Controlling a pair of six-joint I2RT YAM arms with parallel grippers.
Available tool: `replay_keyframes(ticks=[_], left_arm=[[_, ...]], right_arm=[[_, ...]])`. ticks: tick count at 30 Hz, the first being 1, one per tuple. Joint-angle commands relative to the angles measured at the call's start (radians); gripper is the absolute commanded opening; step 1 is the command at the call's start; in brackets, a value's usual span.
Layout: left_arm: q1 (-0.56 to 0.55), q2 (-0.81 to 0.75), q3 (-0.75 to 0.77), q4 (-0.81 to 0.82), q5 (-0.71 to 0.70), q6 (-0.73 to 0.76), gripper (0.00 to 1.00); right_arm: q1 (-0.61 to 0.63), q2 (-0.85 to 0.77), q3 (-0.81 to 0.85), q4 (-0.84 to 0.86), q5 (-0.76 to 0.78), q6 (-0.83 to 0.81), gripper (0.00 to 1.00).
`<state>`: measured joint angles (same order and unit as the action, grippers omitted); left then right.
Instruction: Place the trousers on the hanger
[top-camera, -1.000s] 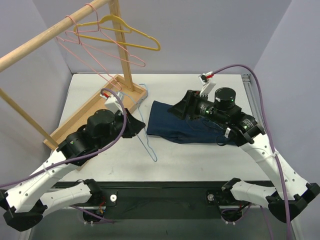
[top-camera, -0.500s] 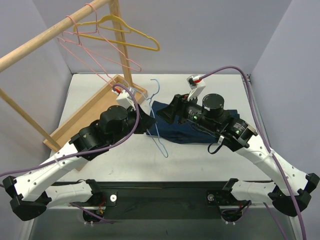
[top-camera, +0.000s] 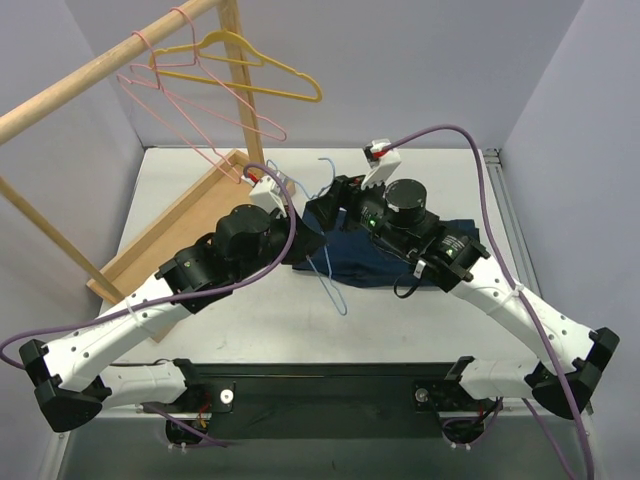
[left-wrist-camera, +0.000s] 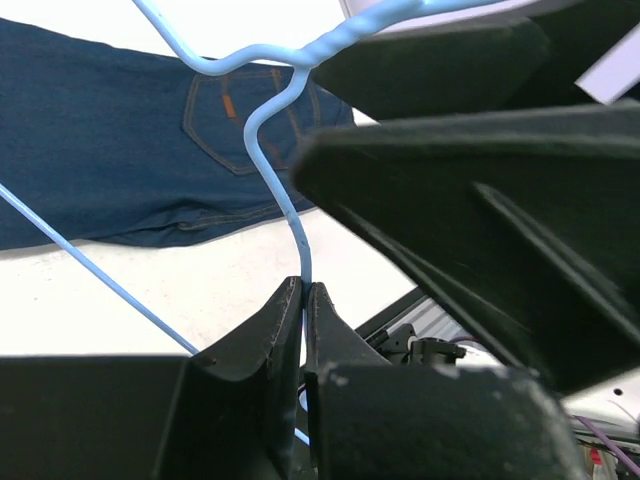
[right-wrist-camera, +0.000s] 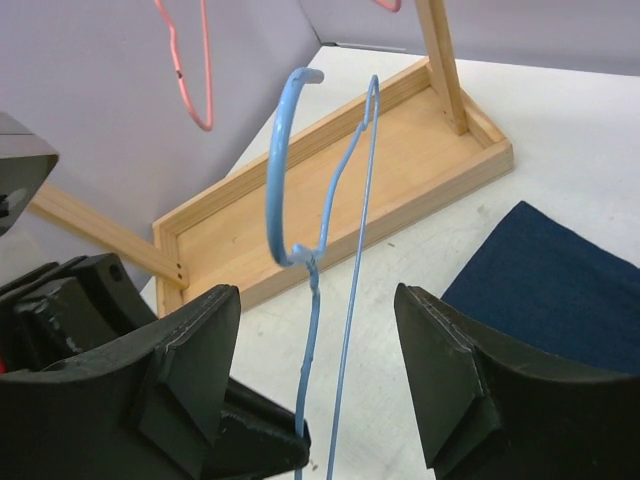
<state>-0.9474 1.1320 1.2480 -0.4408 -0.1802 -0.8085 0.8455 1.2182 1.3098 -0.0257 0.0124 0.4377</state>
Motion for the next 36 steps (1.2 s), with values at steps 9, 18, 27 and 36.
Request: replay_keyframes(ticks=[9,18,27,36], left_arm=[[-0.002,0.003,0.036,0.125,0.048,0.0,0.0],[0.018,0.025,0.028,0.134,0.1,-0.001,0.08],[0.104,-0.015,-0.073,0.077,0.05,-0.044,0.7],[0.34,0.063,-0.168,0.135,0.16,0.043,0.76]], right_arm=[[-0.002,0.083,0.006,0.136,0.049,-0.053,0.49],[-0.011,0.08,-0.007,0.147,0.115,-0.08,0.0],[-0.082,0.027,-0.044,0.034,0.261,-0.071,0.0],[-0.155,0.041,-0.109,-0.011,0.299,-0.047,0.0]])
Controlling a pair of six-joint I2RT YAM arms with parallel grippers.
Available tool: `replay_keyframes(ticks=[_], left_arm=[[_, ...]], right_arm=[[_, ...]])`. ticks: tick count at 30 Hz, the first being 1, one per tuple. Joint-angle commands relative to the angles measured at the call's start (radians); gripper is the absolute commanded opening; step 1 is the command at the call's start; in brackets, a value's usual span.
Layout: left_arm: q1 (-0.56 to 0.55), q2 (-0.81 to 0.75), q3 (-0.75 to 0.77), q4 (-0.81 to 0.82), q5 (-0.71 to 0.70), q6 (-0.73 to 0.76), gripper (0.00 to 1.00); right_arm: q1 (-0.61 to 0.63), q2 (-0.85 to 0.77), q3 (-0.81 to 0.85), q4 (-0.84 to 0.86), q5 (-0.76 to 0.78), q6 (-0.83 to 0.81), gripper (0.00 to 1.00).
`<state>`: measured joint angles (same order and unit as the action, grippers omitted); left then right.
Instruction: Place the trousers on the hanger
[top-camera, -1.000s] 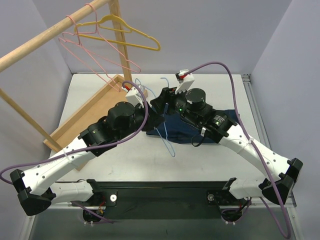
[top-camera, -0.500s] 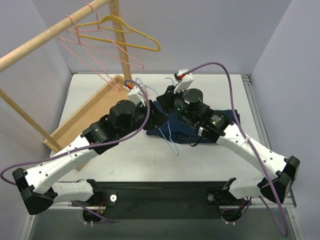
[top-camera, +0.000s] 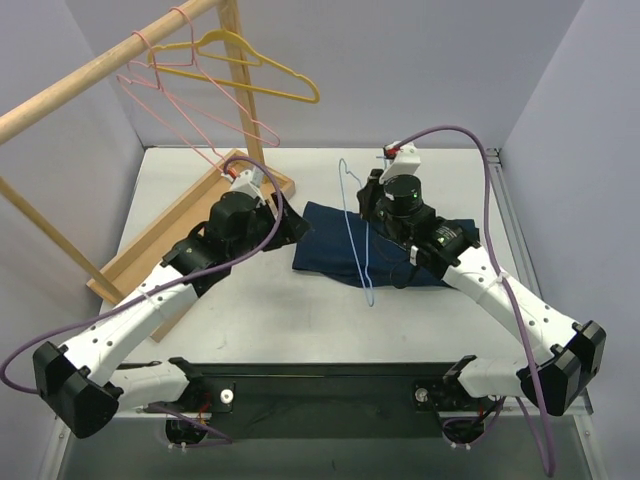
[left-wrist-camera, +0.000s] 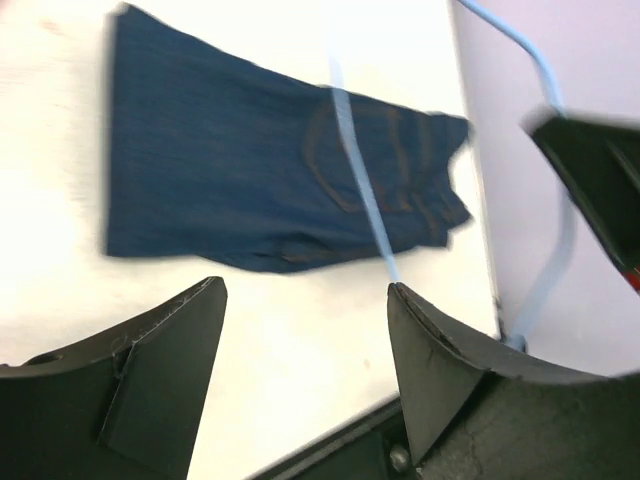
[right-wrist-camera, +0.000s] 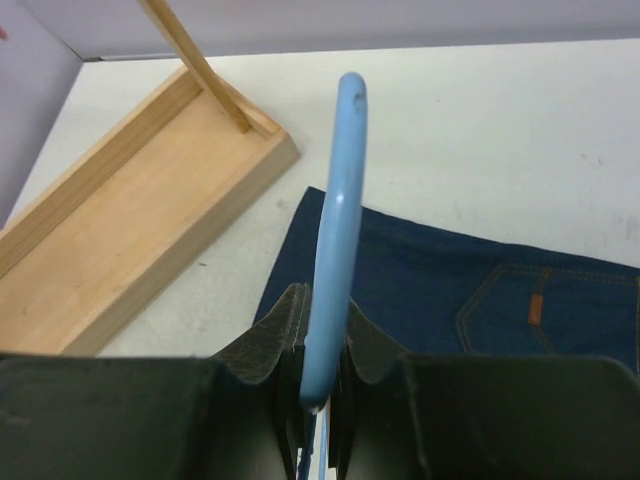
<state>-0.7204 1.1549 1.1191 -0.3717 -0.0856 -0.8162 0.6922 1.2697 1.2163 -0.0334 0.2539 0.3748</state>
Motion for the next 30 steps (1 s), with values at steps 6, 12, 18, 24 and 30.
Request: replay_keyframes(ticks=[6,12,18,24,30], left_arm=[[0.219,0.192,-0.067,0.206,0.167,0.167,0.7],[0.271,0.371,-0.039,0.287,0.231,0.238,0.62],[0.3,0.517,-0.021,0.356,0.277,0.267,0.57],[0.303,0.649,0.024,0.436,0.29,0.285,0.51],[0.302,0.727,0.047,0.442,0.279,0.299,0.45]], right_arm=[[-0.013,0.046,-0.012,-0.016,0.079,0.026,0.0],[-0.033,0.117,0.005,-0.016,0.058,0.039,0.0],[-0.059,0.18,0.022,-0.02,0.015,0.059,0.0],[-0.094,0.238,0.045,-0.039,-0.025,0.079,0.0],[-0.118,0.28,0.06,-0.043,-0.048,0.087,0.0]])
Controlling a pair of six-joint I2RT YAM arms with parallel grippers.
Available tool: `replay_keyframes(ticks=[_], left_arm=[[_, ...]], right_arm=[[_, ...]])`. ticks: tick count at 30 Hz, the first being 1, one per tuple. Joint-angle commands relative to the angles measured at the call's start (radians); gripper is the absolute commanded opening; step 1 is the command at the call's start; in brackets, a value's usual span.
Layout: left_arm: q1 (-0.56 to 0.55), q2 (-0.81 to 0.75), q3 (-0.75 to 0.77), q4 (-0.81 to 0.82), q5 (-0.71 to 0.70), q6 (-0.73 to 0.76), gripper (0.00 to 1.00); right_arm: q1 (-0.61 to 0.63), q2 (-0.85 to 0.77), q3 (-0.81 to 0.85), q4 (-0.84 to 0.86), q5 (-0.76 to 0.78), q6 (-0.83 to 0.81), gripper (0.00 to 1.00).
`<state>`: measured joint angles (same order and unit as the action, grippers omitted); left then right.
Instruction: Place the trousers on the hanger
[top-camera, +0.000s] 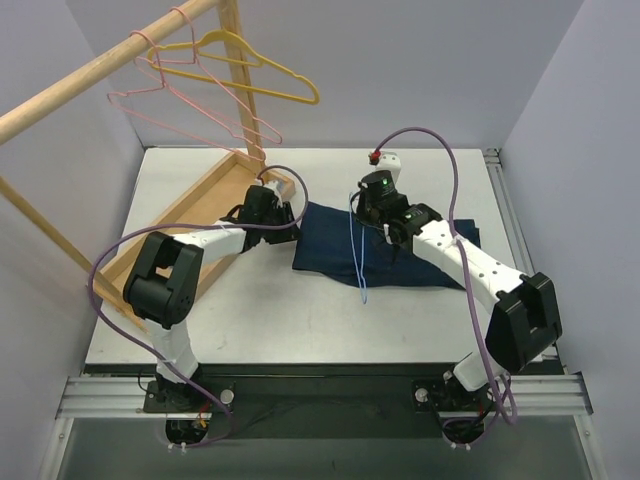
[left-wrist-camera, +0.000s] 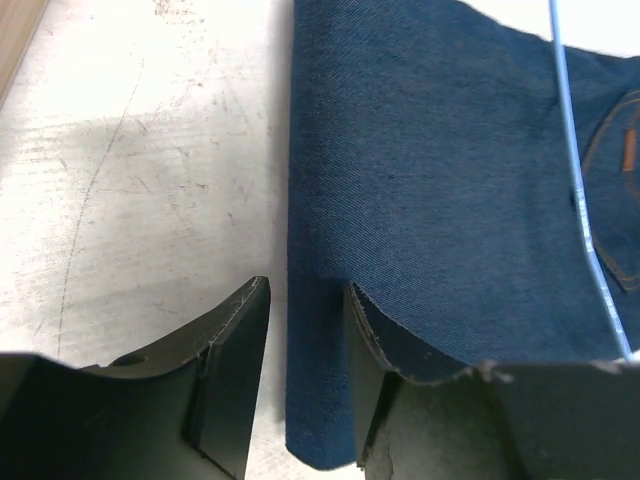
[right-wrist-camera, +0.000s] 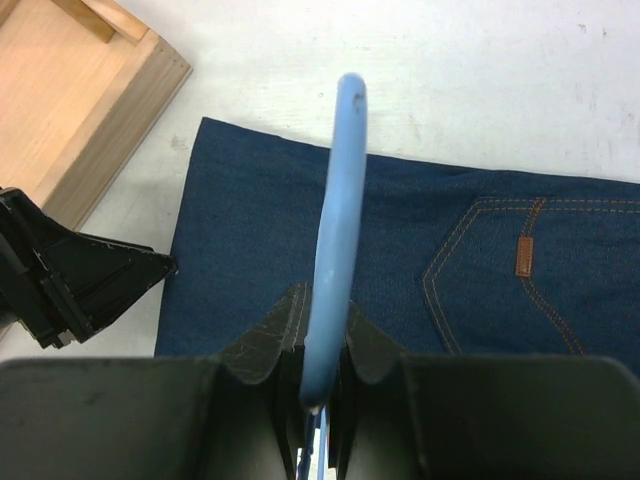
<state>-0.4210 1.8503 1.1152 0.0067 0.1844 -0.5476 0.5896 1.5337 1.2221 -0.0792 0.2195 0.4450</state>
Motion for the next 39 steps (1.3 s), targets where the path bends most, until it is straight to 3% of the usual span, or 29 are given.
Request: replay_keyframes(ticks=[1,11,15,16,18,28,33,39], left_arm=[[0.001,0.038,0.06,0.059,0.004,0.032,0.45],[-0.007,0.119,0.081,0.105,0.067,0.003,0.41],[-0.007,0.141,0.022,0.27,0.142,-0.095,0.35],[-0.007,0.148,0.015,0.297,0.167,-0.113,0.19],[-0.005,0.15,0.014,0.335,0.201,-0.147,0.0],[-0.005,-0.081,0.052,0.25,0.159,-0.155,0.0],[-0.012,-0.275,0.017,0.179,0.141,-0.141,0.0],[-0.042,-0.396,0.075,0.066,0.199,-0.081,0.0]], right_arm=[[-0.019,0.022,0.056,0.002,-0.02,0.017,0.0],[-0.053,0.054,0.063,-0.004,-0.057,0.014,0.0],[-0.063,0.055,0.059,-0.004,-0.062,0.009,0.0],[-0.068,0.055,0.059,-0.005,-0.059,0.008,0.0],[-0.091,0.045,0.051,-0.004,-0.051,0.008,0.0],[-0.175,-0.061,-0.026,0.055,-0.181,-0.031,0.0],[-0.178,-0.079,-0.024,0.071,-0.21,-0.023,0.0],[-0.169,-0.104,-0.026,0.128,-0.275,-0.005,0.0]])
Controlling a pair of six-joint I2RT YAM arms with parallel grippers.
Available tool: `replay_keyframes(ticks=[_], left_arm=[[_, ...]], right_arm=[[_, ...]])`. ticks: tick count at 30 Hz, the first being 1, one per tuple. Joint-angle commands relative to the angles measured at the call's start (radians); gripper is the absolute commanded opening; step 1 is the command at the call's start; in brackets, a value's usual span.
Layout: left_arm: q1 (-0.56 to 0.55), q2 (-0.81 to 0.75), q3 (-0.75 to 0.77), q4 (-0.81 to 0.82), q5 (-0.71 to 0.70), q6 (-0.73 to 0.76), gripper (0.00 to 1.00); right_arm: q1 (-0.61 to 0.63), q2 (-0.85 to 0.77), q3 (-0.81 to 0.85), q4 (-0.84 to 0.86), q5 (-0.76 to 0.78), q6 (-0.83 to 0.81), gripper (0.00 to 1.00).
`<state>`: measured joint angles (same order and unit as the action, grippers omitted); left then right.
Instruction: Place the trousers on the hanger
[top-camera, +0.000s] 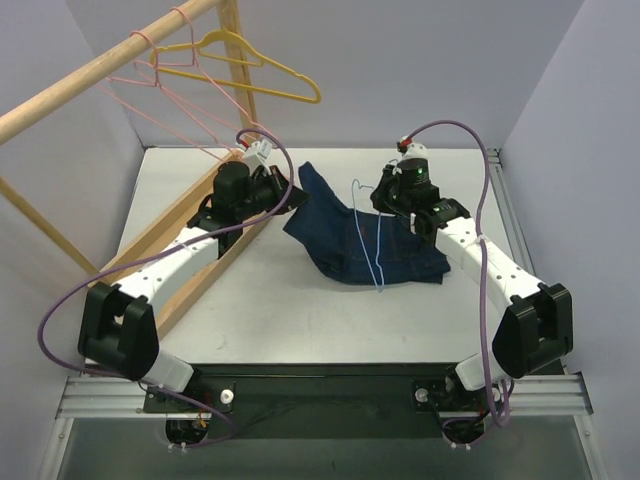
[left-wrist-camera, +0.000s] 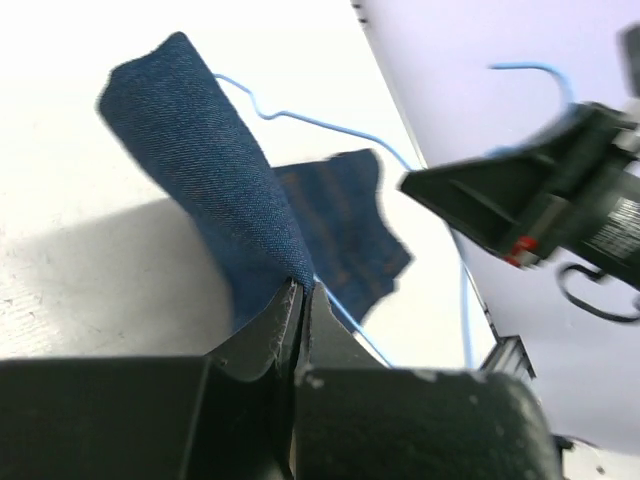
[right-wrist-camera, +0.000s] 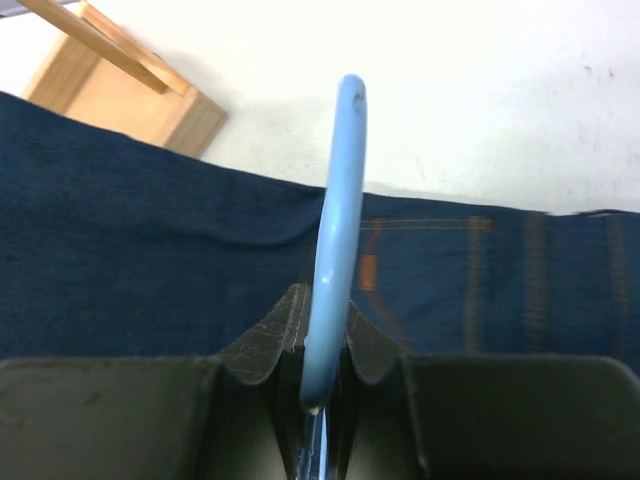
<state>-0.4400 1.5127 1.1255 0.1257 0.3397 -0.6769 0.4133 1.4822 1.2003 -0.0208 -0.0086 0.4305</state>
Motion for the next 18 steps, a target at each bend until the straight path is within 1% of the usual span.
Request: replay_keyframes(ticks=[1,7,10,11,18], left_arm=[[-0.032,-0.057,0.082,-0.061,0.056,0.057,0.0],[-0.138,0.041,0.226,-0.095,0.159,0.129,0.0],[-0.177,0.102,0.299,-0.124,0.183,0.163,0.0],[-0.193,0.13,0.315,-0.167,0.186,0.18,0.0],[-0.232,0.219,0.385,-0.216,0.206,0.208,0.0]], right_arm=[[0.005,-0.06,-0.005,0.079,-0.05,0.011,0.0],[0.007,-0.117,-0.045,0.116,-0.059,0.001,0.0],[0.005,-0.146,-0.059,0.124,-0.05,-0.012,0.0],[0.005,-0.152,-0.062,0.125,-0.045,-0.016,0.0],[-0.001,-0.203,-0.093,0.125,0.006,-0.05,0.0]])
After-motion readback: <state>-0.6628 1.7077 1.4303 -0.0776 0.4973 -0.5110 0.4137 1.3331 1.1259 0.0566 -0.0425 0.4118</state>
